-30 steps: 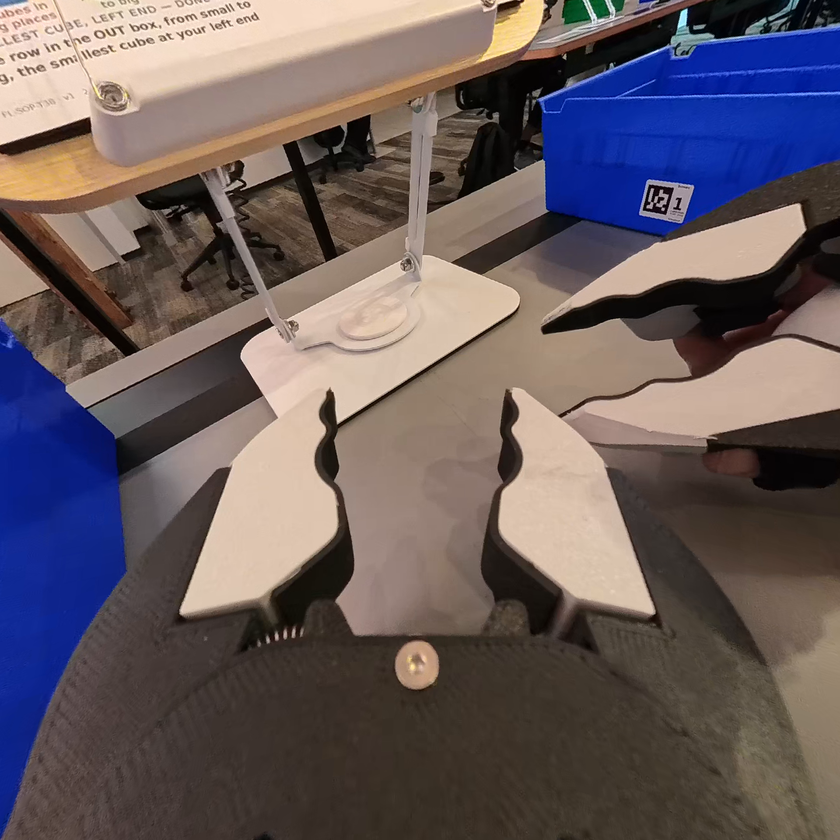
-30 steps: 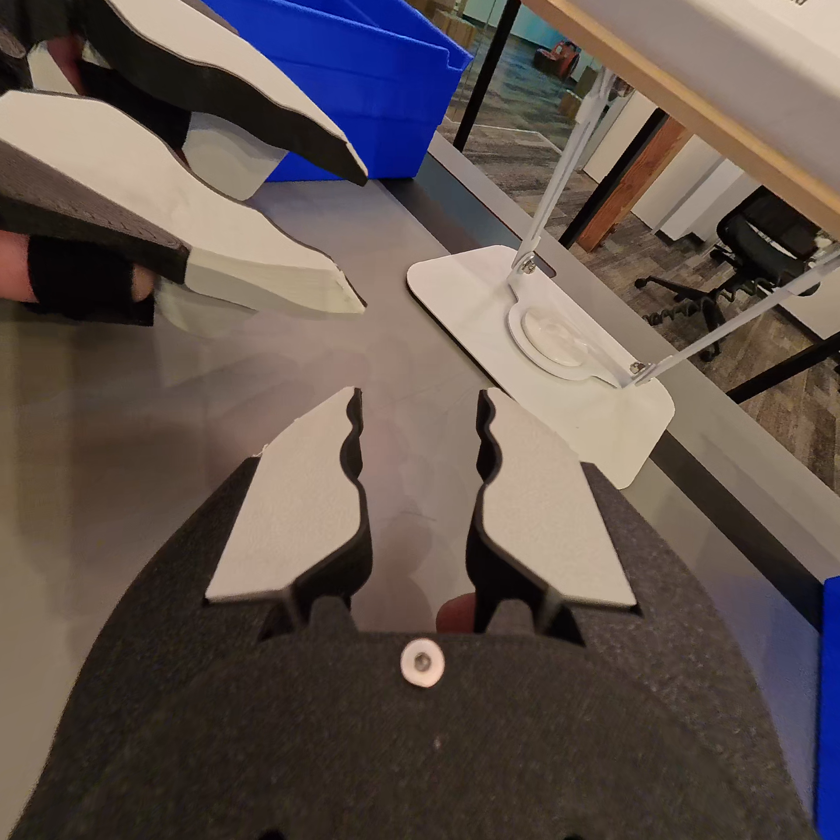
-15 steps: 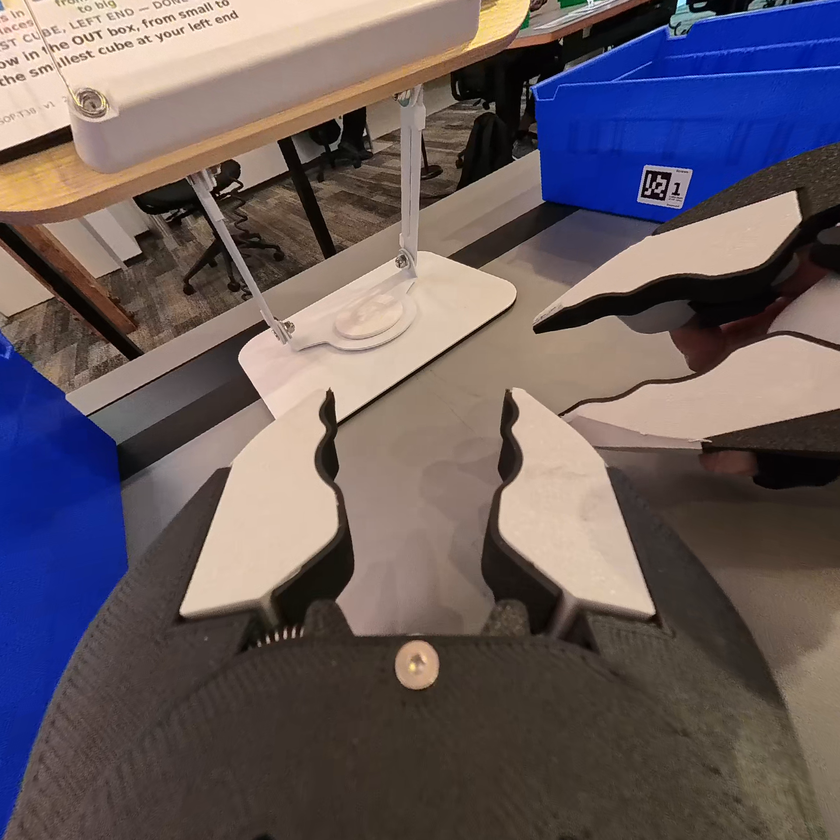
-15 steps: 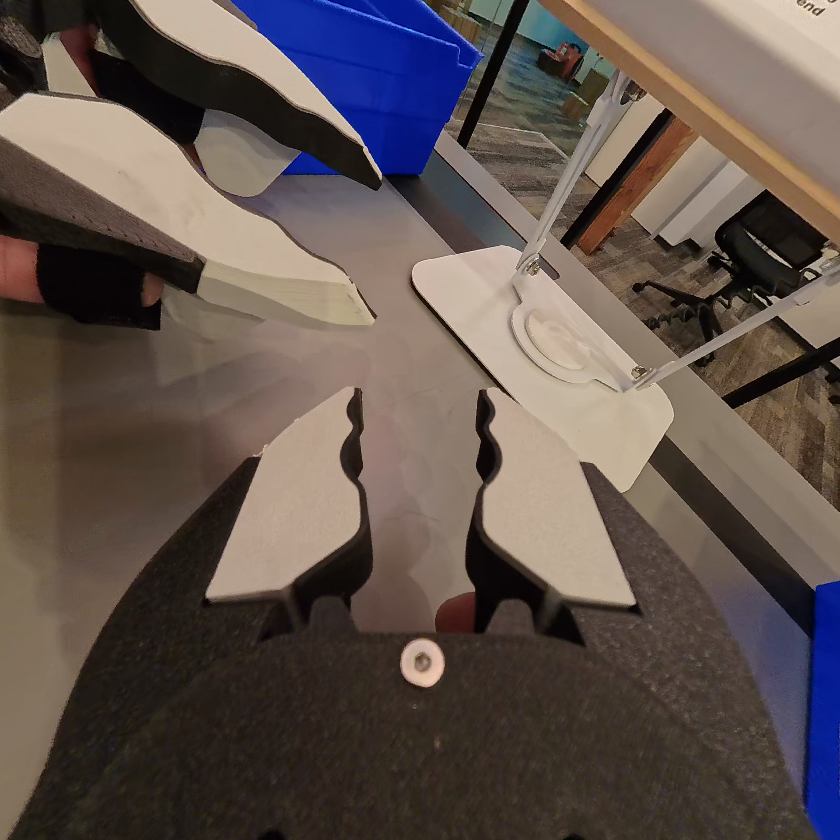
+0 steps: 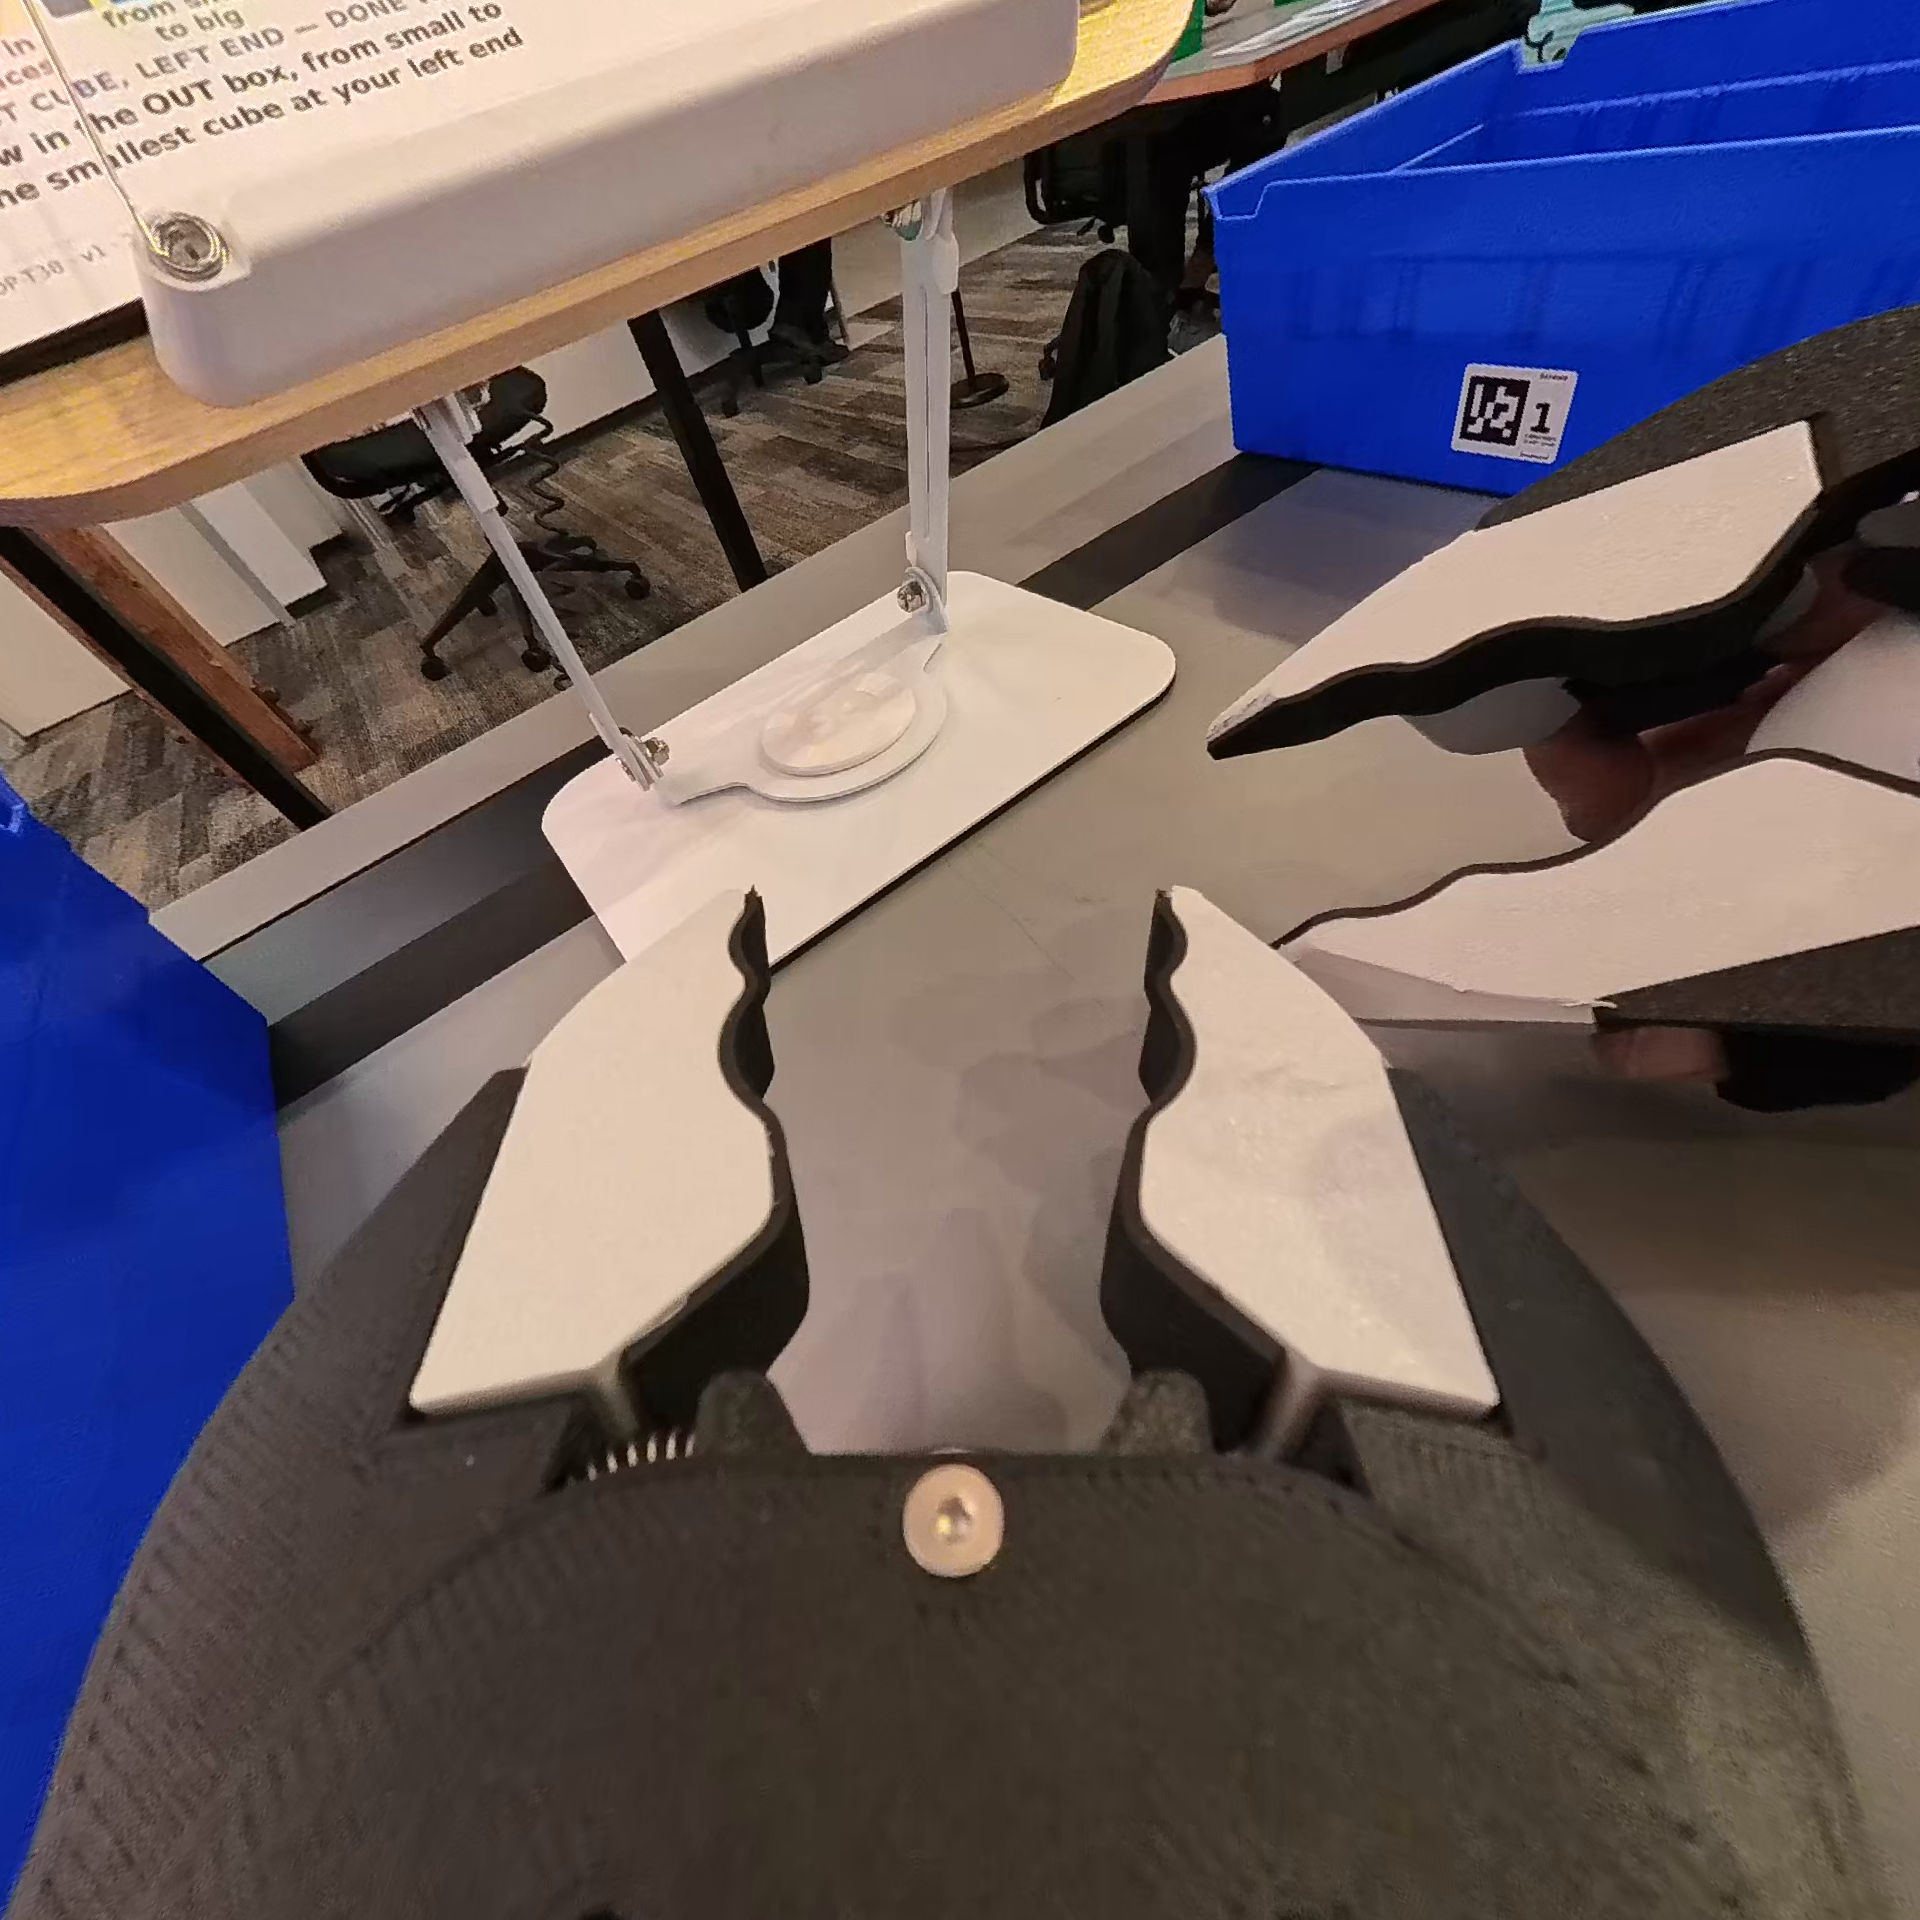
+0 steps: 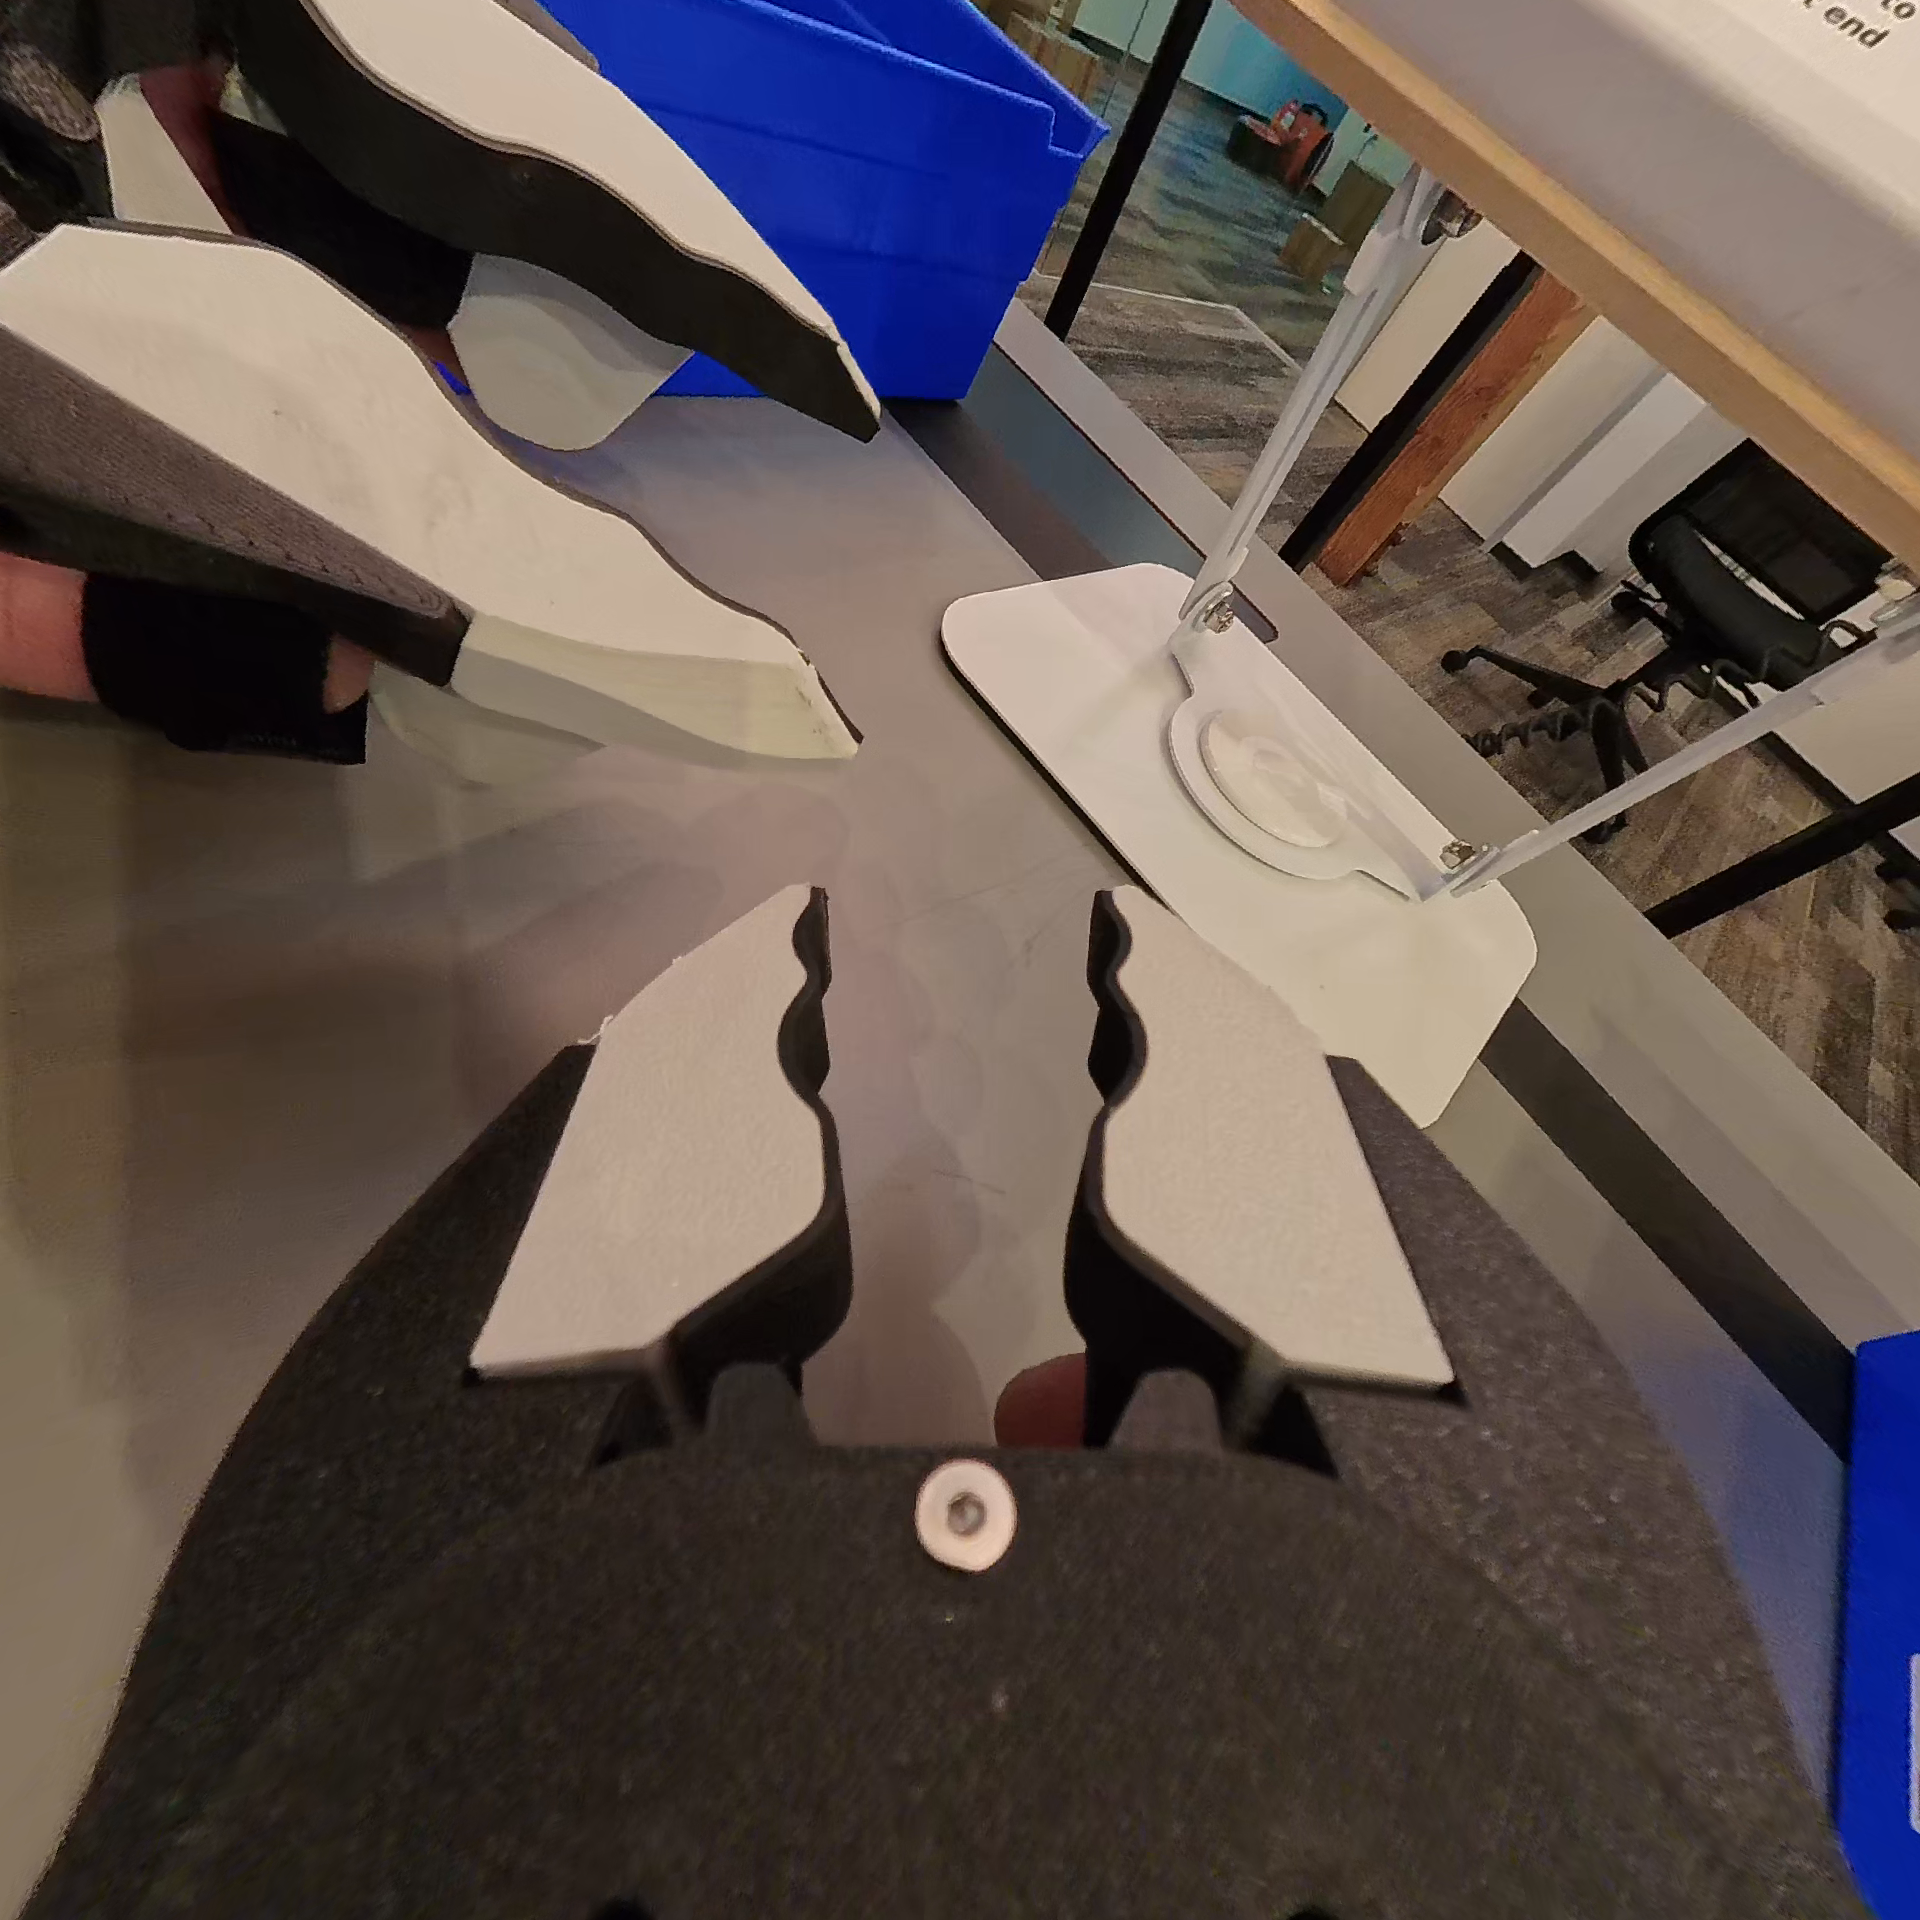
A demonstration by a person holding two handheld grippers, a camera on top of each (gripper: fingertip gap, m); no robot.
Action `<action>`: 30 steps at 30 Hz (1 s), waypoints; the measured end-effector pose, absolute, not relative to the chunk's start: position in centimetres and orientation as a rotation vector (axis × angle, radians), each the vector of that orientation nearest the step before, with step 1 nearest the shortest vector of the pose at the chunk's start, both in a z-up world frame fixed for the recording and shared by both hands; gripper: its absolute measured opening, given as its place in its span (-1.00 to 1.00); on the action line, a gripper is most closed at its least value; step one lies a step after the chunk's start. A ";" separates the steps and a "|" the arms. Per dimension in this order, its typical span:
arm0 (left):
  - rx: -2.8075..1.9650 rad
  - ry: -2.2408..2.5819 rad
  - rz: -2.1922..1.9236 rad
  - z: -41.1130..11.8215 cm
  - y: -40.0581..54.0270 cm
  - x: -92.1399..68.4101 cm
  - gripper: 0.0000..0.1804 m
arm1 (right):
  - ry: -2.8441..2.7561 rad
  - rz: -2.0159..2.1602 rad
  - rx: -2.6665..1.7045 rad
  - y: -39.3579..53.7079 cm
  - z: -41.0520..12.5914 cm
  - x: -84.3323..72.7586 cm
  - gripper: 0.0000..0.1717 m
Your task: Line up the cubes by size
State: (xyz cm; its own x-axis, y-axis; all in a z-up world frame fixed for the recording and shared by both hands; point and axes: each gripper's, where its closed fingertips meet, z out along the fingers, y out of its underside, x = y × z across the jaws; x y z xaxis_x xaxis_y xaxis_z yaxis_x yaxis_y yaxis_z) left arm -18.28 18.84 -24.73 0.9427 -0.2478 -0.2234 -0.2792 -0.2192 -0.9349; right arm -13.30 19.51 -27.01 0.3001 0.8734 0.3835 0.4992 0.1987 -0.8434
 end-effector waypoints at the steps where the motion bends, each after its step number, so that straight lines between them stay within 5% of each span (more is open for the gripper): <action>1: -1.808 0.390 0.030 -24.7 18.8 -18.3 -0.23 | -1.349 0.421 -1.451 19.5 -27.0 -13.3 -0.45; 24: -1.754 0.382 0.069 -23.9 18.4 -18.6 -0.24 | -1.349 0.395 -1.418 19.9 -26.8 -13.4 -0.46; 30: -1.582 0.425 0.132 -20.0 16.6 -17.8 -0.32 | -1.344 0.404 -1.413 19.9 -26.7 -13.4 -0.46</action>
